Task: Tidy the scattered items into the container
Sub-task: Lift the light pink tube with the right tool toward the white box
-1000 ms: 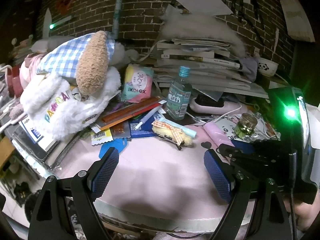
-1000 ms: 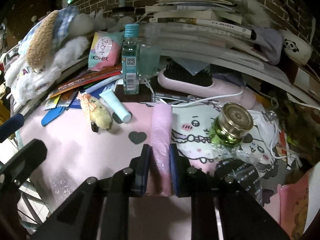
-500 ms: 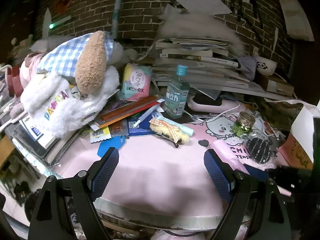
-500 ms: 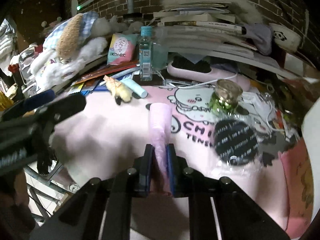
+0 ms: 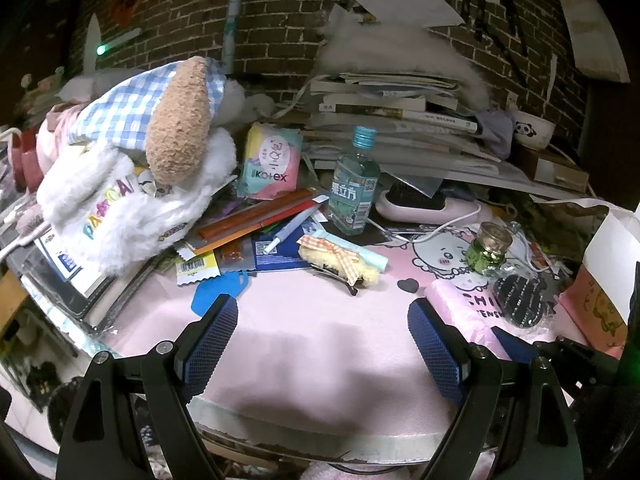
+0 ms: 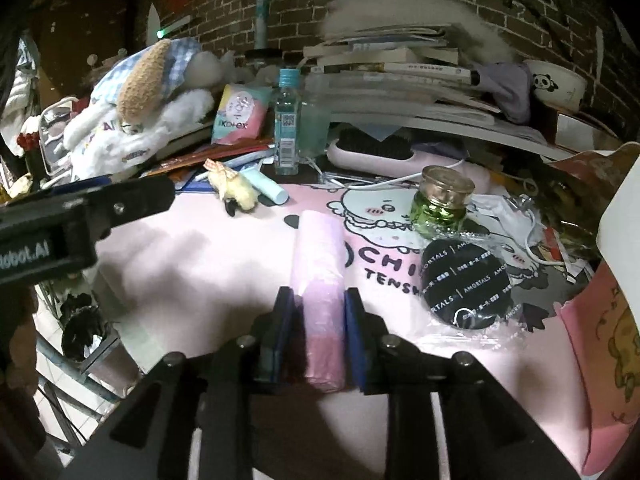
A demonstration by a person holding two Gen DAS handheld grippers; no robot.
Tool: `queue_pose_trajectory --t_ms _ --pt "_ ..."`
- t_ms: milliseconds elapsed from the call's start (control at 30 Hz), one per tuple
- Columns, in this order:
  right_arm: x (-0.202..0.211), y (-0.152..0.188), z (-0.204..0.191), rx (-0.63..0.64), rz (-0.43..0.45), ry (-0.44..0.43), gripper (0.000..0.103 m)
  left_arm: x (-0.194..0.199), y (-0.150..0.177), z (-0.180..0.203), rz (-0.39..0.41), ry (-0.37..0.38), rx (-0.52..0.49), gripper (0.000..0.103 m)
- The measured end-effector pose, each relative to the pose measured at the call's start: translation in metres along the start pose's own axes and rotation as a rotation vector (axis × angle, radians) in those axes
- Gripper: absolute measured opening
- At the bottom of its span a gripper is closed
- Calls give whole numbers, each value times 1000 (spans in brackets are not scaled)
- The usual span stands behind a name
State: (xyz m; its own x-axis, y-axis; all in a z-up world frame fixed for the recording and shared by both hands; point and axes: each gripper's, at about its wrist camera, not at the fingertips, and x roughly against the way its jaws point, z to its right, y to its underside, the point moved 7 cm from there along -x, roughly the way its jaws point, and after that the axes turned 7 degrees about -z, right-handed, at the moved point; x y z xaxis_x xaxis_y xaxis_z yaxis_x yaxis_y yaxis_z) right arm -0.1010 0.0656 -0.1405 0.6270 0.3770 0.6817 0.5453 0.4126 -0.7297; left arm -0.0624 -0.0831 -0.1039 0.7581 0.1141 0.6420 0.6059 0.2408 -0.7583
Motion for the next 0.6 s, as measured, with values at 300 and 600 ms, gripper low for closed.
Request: queue_pose_trajectory --t_ms 300,600 --pt "12 10 -5 35 99 27 15 -3 0 -2 -4 -2 7 85" --pt "15 12 -8 79 99 67 11 -2 1 0 -4 7 7 85"
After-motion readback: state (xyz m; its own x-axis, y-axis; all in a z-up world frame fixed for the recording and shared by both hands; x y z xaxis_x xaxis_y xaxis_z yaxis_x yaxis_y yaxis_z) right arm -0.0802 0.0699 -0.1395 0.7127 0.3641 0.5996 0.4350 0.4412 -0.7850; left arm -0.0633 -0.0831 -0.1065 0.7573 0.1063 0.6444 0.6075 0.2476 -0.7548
